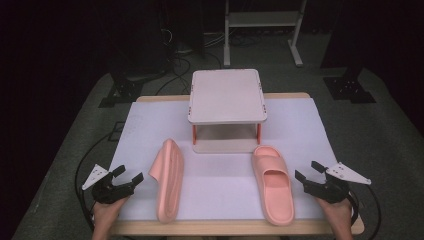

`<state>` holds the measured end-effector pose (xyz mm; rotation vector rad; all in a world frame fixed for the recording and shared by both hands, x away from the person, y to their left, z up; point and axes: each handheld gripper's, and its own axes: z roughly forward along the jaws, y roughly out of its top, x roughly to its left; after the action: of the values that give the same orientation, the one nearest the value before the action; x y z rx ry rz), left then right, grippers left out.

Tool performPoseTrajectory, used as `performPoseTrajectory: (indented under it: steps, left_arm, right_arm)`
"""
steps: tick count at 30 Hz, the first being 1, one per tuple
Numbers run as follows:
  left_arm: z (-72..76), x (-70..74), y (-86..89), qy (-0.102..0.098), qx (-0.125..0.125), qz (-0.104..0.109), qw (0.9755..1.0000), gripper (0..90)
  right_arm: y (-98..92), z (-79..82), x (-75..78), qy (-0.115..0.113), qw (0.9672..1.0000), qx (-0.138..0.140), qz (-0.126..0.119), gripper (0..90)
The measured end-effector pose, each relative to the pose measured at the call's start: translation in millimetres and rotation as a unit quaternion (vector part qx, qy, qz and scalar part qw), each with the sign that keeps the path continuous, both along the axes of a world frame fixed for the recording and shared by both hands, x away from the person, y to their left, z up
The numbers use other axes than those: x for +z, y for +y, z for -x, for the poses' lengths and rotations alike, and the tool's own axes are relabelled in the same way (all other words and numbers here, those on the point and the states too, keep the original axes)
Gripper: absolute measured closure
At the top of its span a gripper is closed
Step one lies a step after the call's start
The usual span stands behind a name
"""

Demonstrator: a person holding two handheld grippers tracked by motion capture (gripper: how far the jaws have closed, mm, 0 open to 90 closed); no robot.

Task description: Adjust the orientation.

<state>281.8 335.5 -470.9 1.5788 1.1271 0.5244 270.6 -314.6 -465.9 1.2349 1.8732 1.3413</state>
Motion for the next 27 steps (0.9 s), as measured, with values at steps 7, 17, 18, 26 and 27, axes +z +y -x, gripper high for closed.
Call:
performPoseTrajectory:
  steps: [7, 17, 18, 26, 27]
  left_arm:
    - [-0.4, -0.1, -1.0, 0.0, 0.001, 0.001, 1.0, 8.1]
    - [0.9, 0.0, -6.7, -0.001, -0.014, -0.008, 0.9999, 8.1]
    - [1.1, 0.0, -7.1, -0.001, -0.015, -0.008, 0.9999, 8.1]
    - [0.6, 0.1, -13.5, 0.007, -0.019, -0.027, 0.9994, 8.3]
    - [0.3, 0.1, -14.2, 0.008, -0.02, -0.031, 0.9993, 8.5]
  right_arm:
    - [0.3, -0.4, -1.6, 0.002, 1.0, 0.004, -0.001, 23.1]
    - [4.0, 2.8, 0.5, -0.004, 1.0, 0.006, 0.004, 22.8]
    - [4.9, 2.7, 1.0, -0.004, 1.0, 0.006, 0.006, 22.7]
    - [10.1, 3.6, 1.7, -0.002, 0.9999, 0.015, 0.007, 22.7]
    - [11.0, 3.8, 1.4, -0.002, 0.9998, 0.017, 0.011, 22.6]
